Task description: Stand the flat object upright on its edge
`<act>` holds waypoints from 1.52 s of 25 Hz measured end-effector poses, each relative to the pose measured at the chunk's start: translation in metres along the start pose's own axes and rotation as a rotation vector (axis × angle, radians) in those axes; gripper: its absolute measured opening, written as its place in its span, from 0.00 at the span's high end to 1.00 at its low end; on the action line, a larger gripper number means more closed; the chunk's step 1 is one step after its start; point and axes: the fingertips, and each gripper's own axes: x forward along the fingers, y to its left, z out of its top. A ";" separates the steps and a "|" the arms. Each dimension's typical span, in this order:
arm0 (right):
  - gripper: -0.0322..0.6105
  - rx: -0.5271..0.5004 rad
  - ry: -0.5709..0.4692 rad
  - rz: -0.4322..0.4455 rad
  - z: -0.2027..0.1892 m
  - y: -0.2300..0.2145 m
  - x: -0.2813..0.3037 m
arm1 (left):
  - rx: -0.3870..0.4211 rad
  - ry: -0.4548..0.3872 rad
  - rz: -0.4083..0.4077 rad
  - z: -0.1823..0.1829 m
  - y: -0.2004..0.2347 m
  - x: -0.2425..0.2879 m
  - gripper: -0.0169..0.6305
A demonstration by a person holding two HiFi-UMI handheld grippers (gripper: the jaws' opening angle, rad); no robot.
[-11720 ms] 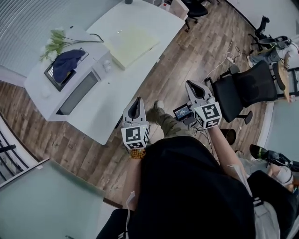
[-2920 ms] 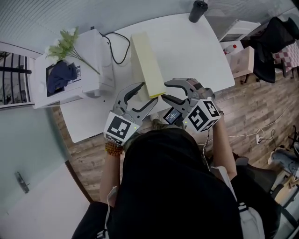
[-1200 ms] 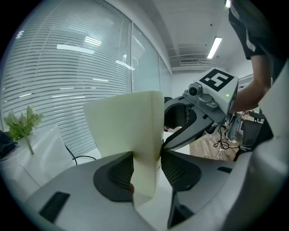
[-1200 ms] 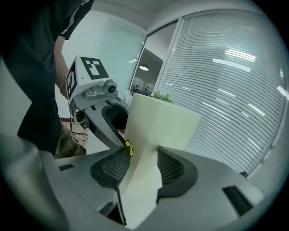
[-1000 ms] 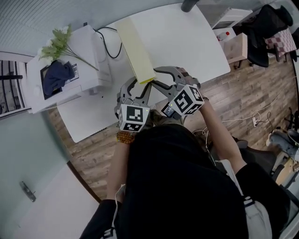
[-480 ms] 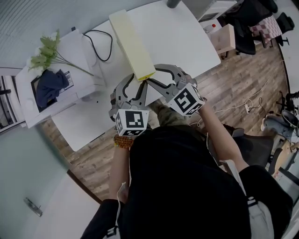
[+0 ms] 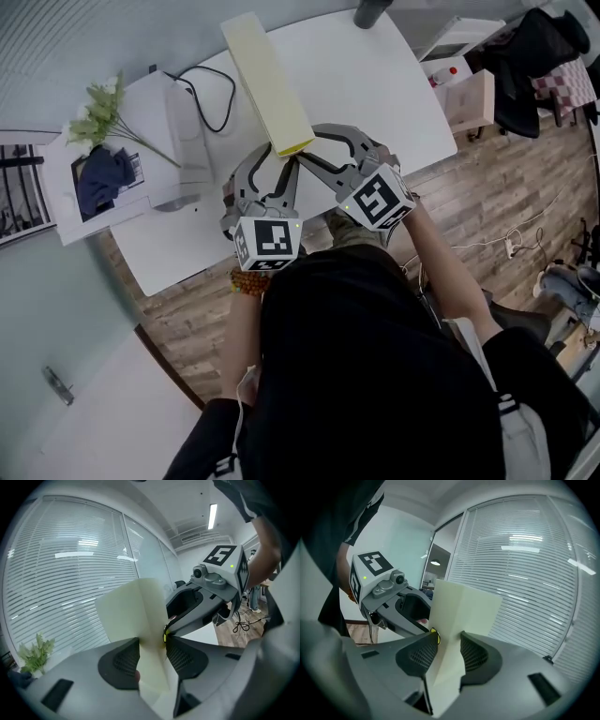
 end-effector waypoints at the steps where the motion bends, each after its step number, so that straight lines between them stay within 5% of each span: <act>1: 0.73 0.000 -0.006 -0.001 -0.003 -0.005 -0.002 | 0.003 0.004 0.005 0.003 -0.001 0.006 0.69; 7: 0.74 -0.023 0.037 -0.041 -0.032 -0.036 -0.016 | 0.010 0.036 0.033 0.013 -0.013 0.042 0.69; 27: 0.73 -0.007 0.053 0.096 -0.115 -0.071 -0.037 | 0.007 0.159 0.068 0.003 -0.067 0.115 0.68; 35: 0.73 -0.002 0.028 0.079 -0.118 -0.079 -0.033 | -0.010 0.131 0.079 0.003 -0.062 0.123 0.67; 38: 0.69 0.018 -0.010 0.061 -0.124 -0.082 -0.036 | -0.082 0.036 0.035 0.006 -0.060 0.117 0.65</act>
